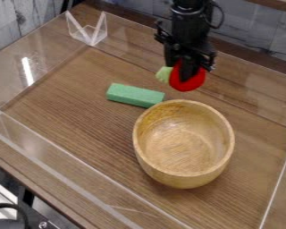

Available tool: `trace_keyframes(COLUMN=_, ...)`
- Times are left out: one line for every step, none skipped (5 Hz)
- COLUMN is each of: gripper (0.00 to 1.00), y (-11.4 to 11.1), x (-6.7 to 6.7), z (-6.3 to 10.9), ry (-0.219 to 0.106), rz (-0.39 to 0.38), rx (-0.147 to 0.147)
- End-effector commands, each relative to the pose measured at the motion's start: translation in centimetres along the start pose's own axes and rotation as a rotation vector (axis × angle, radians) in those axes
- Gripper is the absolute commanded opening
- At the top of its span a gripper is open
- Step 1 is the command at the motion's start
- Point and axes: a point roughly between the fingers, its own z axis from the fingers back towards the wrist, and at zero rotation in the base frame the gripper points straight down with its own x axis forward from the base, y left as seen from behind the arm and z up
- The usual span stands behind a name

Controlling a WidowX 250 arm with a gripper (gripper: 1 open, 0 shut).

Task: Move the red fruit to the right side of the table

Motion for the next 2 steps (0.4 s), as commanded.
trace_keyframes(gripper=0.00, y=0.07, x=2.17, z=0.83, ry=-0.059, rz=0.000, rx=0.014)
trace_keyframes(gripper=0.00, y=-0.11, x=3.01, z=0.02, ry=-0.060, rz=-0.004, rx=0.007)
